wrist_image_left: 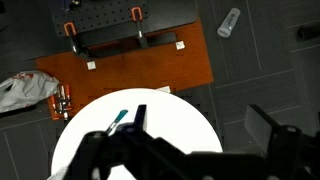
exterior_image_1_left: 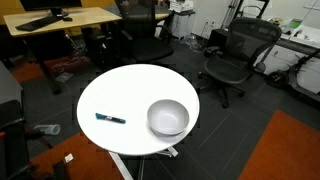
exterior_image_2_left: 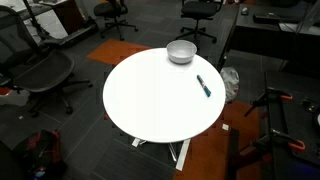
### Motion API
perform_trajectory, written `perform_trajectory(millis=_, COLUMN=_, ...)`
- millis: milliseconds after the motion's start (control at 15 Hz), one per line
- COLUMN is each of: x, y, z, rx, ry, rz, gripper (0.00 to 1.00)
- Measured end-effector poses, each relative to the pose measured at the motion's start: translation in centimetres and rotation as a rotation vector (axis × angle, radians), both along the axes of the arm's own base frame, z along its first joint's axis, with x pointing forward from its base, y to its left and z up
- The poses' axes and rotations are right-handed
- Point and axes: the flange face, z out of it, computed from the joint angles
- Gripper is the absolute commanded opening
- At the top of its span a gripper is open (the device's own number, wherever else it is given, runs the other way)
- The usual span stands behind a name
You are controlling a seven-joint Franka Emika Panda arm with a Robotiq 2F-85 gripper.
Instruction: Move the marker to the left
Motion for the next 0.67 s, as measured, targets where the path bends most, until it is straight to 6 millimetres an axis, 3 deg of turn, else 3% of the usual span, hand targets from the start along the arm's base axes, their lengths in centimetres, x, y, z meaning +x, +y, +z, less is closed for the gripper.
perform_trajectory(millis=667, x=0.24, y=-0.31, z=-0.19, rx=0.002, ry=-0.006, rz=-0.008, gripper=1.00)
